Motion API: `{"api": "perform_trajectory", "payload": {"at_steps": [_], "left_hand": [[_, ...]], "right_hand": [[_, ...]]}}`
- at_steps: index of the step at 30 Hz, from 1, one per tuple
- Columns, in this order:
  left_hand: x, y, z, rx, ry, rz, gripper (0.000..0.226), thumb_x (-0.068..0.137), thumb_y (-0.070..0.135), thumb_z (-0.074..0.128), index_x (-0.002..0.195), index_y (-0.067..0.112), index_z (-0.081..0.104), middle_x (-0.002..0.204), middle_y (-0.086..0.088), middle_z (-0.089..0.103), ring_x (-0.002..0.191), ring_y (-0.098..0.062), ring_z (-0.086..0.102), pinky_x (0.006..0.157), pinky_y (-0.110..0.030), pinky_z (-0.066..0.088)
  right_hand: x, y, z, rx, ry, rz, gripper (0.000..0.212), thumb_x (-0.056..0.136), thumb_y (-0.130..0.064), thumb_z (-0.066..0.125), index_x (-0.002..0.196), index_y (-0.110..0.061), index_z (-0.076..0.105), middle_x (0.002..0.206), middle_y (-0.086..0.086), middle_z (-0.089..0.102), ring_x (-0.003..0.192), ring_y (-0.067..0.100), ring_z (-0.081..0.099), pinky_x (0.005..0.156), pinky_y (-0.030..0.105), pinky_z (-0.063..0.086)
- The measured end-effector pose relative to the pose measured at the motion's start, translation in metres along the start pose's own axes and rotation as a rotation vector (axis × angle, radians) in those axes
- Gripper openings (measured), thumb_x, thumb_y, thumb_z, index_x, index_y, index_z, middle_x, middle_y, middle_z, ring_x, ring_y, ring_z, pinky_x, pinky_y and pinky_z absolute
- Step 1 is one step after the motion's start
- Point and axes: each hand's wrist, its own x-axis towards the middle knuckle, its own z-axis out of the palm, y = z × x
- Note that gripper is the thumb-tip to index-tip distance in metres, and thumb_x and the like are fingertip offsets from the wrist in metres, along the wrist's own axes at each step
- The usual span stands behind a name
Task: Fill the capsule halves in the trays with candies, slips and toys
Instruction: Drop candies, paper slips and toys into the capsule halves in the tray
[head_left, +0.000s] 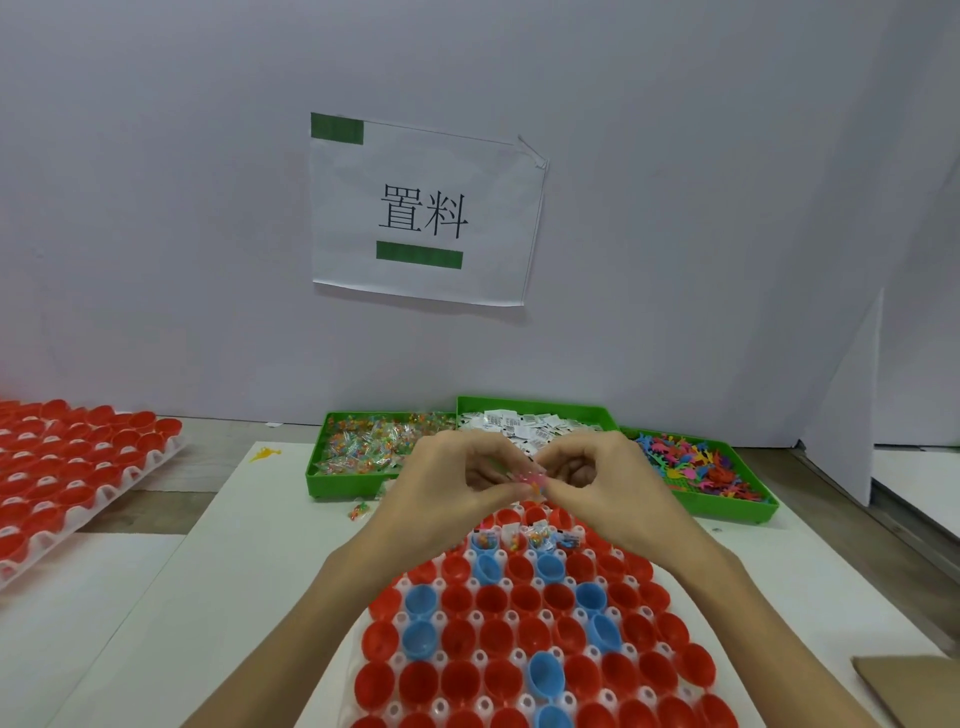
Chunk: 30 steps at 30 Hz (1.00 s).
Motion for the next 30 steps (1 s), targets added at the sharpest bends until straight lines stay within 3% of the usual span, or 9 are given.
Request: {"api": "perform_trajectory", "payload": {"at_steps": [5,8,12,15,19,21,26,30], "left_hand": [[0.001,0.002,0.001,0.014,0.08,0.001,0.018,0.083,0.018,0.085,0.1,0.015,0.078,0.104,0.002,0.068,0.081,-0.006,0.075,0.078,-0.022,0.062],[0.001,0.004,-0.002,-0.007,0.063,0.0,0.017,0.083,0.016,0.085,0.099,0.016,0.079,0.096,0.006,0.076,0.081,-0.004,0.075,0.076,-0.021,0.061],[0.0,0.006,-0.003,0.013,0.132,0.019,0.015,0.083,0.02,0.085,0.097,0.02,0.08,0.088,0.011,0.077,0.078,-0.002,0.074,0.072,-0.018,0.059],[0.0,0.008,-0.004,0.017,0.168,0.024,0.013,0.084,0.021,0.084,0.097,0.023,0.081,0.087,0.012,0.078,0.084,-0.002,0.074,0.079,-0.022,0.061],[0.0,0.011,-0.005,-0.058,0.208,-0.002,0.012,0.084,0.019,0.084,0.095,0.017,0.081,0.086,0.007,0.079,0.082,-0.005,0.075,0.08,-0.025,0.062],[0.0,0.012,-0.004,-0.057,0.223,0.003,0.014,0.083,0.019,0.085,0.096,0.017,0.08,0.085,0.007,0.079,0.081,-0.005,0.075,0.078,-0.024,0.062],[-0.004,0.012,0.009,-0.031,0.18,0.008,0.034,0.082,0.018,0.085,0.114,0.017,0.074,0.086,0.005,0.077,0.079,-0.003,0.075,0.077,-0.023,0.062],[-0.007,0.009,0.024,-0.1,0.081,-0.016,0.027,0.083,0.02,0.085,0.108,0.014,0.079,0.089,0.004,0.08,0.081,-0.007,0.077,0.079,-0.029,0.064]], "right_hand": [[0.0,-0.003,-0.007,-0.1,-0.059,-0.08,0.018,0.098,-0.016,0.066,0.105,-0.028,0.077,0.097,-0.014,0.064,0.091,0.001,0.064,0.08,0.018,0.056],[-0.002,-0.005,-0.011,-0.078,-0.087,-0.108,0.019,0.099,-0.015,0.064,0.105,-0.029,0.076,0.092,-0.015,0.069,0.09,0.001,0.067,0.079,0.016,0.055],[-0.001,-0.005,-0.012,0.087,-0.082,-0.06,0.015,0.099,-0.018,0.066,0.102,-0.024,0.079,0.083,-0.006,0.076,0.08,0.011,0.073,0.079,0.025,0.06],[0.0,-0.005,-0.012,0.196,-0.048,-0.054,0.012,0.097,-0.018,0.068,0.099,-0.022,0.08,0.084,-0.001,0.077,0.08,0.016,0.074,0.077,0.026,0.06],[0.001,-0.005,-0.015,0.259,-0.025,-0.051,0.013,0.098,-0.02,0.066,0.104,-0.024,0.077,0.09,-0.007,0.078,0.085,0.011,0.074,0.075,0.021,0.059],[0.0,-0.006,-0.018,0.235,-0.042,-0.067,0.012,0.096,-0.029,0.07,0.106,-0.029,0.076,0.096,-0.012,0.077,0.088,0.007,0.074,0.079,0.019,0.058],[-0.008,0.001,-0.021,0.219,-0.065,-0.068,0.016,0.086,-0.034,0.08,0.102,-0.033,0.077,0.096,-0.014,0.077,0.093,0.004,0.073,0.082,0.013,0.055],[-0.024,0.018,-0.028,0.392,-0.127,0.055,0.016,0.083,-0.035,0.082,0.098,-0.031,0.08,0.096,-0.004,0.079,0.092,0.011,0.076,0.08,0.015,0.056]]}}
